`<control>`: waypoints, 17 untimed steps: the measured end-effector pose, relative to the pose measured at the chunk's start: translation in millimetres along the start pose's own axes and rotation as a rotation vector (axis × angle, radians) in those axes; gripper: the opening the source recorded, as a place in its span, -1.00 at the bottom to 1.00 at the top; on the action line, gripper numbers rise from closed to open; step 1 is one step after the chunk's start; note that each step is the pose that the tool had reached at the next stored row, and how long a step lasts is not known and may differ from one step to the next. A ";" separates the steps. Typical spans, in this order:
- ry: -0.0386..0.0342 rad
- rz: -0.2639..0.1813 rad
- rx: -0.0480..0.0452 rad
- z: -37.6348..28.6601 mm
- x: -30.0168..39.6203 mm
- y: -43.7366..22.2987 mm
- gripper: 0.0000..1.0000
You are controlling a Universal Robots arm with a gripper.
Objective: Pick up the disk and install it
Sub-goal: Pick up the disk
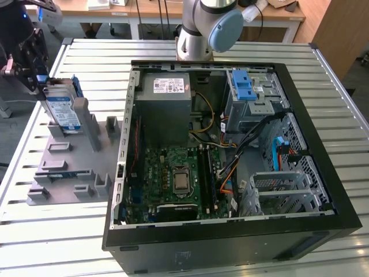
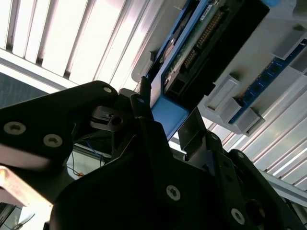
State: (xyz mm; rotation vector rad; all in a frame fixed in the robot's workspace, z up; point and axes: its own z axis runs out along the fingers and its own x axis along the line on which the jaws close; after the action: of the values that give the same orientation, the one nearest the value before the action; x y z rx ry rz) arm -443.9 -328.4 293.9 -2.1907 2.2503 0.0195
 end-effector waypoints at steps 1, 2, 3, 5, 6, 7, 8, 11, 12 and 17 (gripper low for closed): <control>0.0000 0.000 -0.0001 0.7 0.0 0.0 -0.02; 0.0000 0.000 -0.0001 1.2 0.0 0.0 -0.02; 0.0001 0.000 -0.0004 1.5 0.0 0.0 -0.02; 0.0000 0.000 -0.0001 2.4 0.0 0.0 -0.02; 0.0000 0.000 -0.0001 3.0 0.0 0.0 -0.02; 0.0000 0.000 -0.0002 3.3 0.1 0.0 -0.02; 0.0001 0.000 -0.0003 3.6 0.1 0.0 -0.02; 0.0000 0.000 -0.0002 4.5 0.1 -0.1 -0.02; 0.0000 0.000 -0.0001 4.8 0.1 -0.1 -0.04; 0.0000 0.000 -0.0002 5.2 0.1 -0.1 -0.18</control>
State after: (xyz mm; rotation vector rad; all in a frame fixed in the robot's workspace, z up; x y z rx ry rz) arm -443.9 -328.4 288.6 -2.1909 2.2504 0.0197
